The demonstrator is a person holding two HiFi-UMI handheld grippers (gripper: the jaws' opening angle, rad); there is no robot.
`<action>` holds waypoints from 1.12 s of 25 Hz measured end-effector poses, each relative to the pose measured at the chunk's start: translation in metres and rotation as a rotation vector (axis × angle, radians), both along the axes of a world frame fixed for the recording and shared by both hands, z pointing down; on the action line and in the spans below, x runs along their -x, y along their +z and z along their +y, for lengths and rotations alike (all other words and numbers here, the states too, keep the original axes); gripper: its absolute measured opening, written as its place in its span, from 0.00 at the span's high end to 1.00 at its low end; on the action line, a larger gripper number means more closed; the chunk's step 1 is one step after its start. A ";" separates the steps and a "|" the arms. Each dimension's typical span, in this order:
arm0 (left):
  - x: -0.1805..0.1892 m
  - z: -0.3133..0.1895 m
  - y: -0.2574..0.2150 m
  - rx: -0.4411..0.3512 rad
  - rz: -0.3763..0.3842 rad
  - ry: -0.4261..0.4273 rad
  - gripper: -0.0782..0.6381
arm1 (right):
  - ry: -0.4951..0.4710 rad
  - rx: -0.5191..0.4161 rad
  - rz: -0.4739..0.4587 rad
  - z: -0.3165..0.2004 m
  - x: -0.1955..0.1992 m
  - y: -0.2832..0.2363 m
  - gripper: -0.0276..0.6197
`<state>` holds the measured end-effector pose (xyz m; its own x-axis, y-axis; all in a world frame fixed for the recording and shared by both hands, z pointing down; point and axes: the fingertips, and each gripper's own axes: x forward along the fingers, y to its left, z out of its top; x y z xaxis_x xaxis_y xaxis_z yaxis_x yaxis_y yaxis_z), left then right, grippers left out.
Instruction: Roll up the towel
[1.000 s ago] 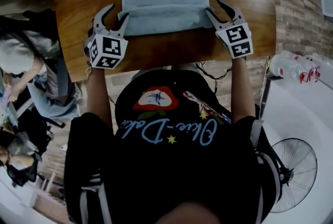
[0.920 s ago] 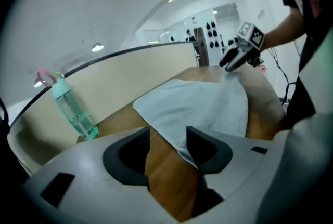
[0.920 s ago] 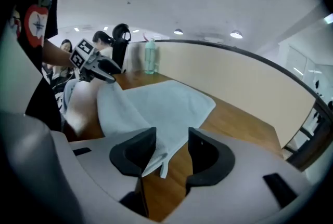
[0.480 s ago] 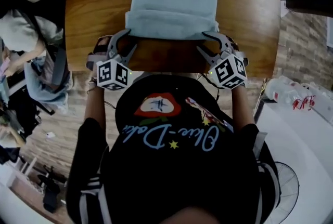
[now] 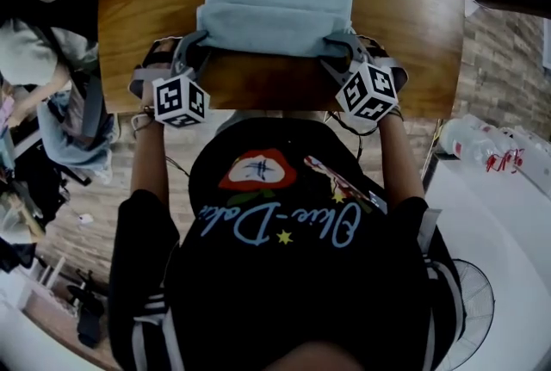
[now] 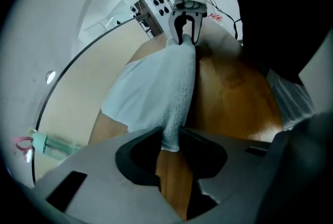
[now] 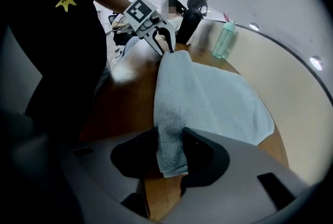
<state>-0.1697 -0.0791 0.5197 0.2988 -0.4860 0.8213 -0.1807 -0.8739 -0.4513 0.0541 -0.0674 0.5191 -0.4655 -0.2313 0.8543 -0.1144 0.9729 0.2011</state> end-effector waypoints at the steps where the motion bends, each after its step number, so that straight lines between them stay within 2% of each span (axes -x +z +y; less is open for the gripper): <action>1: 0.000 -0.003 -0.001 -0.003 0.002 -0.009 0.76 | 0.007 -0.002 -0.008 -0.001 0.000 -0.001 0.76; 2: 0.000 -0.004 -0.002 -0.001 0.009 -0.018 0.78 | 0.024 0.002 -0.024 -0.002 0.000 -0.002 0.82; 4: -0.001 -0.004 -0.004 0.009 0.031 -0.036 0.83 | 0.069 0.025 -0.070 -0.003 -0.001 -0.007 0.88; 8: 0.001 0.010 -0.008 0.046 0.077 -0.090 0.84 | 0.118 0.069 -0.136 0.005 -0.004 -0.016 0.90; 11: 0.000 0.029 -0.012 0.094 0.082 -0.095 0.84 | 0.124 0.110 -0.161 0.020 -0.005 -0.021 0.90; 17: 0.000 0.067 -0.022 0.253 0.102 -0.092 0.84 | 0.169 0.325 -0.285 0.059 -0.007 -0.035 0.90; 21: 0.003 0.071 -0.031 0.354 0.132 -0.103 0.84 | 0.223 0.449 -0.368 0.059 -0.008 -0.044 0.90; 24: 0.004 0.060 -0.033 0.423 0.143 -0.095 0.84 | 0.264 0.500 -0.398 0.039 -0.008 -0.046 0.90; 28: 0.001 0.039 -0.034 0.560 0.203 -0.116 0.84 | 0.321 0.513 -0.399 0.009 -0.012 -0.048 0.90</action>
<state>-0.1705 -0.0405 0.4861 0.4474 -0.0351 0.8936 -0.3229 -0.9382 0.1249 0.0662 -0.0584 0.4716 -0.7410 -0.0244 0.6710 -0.3793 0.8399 -0.3883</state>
